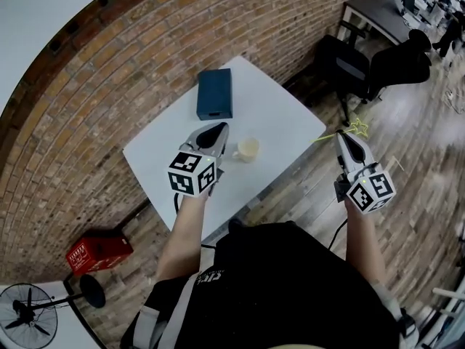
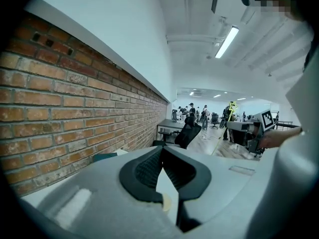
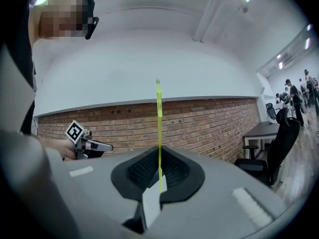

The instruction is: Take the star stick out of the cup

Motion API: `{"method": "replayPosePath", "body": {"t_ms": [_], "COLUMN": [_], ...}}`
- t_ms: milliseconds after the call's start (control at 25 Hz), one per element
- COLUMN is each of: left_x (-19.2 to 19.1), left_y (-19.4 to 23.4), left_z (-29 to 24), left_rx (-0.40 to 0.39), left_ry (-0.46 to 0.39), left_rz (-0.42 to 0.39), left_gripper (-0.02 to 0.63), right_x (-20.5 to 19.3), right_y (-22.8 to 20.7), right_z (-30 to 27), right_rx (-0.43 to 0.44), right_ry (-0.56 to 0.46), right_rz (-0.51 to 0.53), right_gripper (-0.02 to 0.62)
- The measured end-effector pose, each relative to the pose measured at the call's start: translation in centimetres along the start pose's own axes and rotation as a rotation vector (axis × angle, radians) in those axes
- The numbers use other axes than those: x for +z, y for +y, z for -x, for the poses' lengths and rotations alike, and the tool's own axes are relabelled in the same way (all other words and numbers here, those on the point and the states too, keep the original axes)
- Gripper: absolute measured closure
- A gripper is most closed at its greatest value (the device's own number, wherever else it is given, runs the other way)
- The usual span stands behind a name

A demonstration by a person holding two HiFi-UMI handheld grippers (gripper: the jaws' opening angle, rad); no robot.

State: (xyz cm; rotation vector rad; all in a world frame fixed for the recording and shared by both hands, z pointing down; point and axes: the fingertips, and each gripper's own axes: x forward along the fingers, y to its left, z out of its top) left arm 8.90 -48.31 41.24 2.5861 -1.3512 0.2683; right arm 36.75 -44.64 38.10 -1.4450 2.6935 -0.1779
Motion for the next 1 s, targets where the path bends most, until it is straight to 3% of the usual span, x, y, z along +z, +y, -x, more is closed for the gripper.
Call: {"method": "replayPosePath", "body": {"t_ms": [640, 1000], "left_x": [-0.4, -0.9], "left_y": [-2.4, -0.3], "left_z": [-0.7, 0.4], "left_rx": [-0.004, -0.003], "left_ry": [0.002, 0.008], "left_rz": [0.011, 0.019], "left_gripper": [0.598, 0.599], "right_x": [-1.4, -1.7], "right_y": [-0.6, 1.5], "right_z": [1.8, -0.4], "right_rx": [0.012, 0.035], "right_ry": [0.038, 0.041], "right_rz": [-0.016, -0.013], "right_gripper": [0.583, 0.583]}}
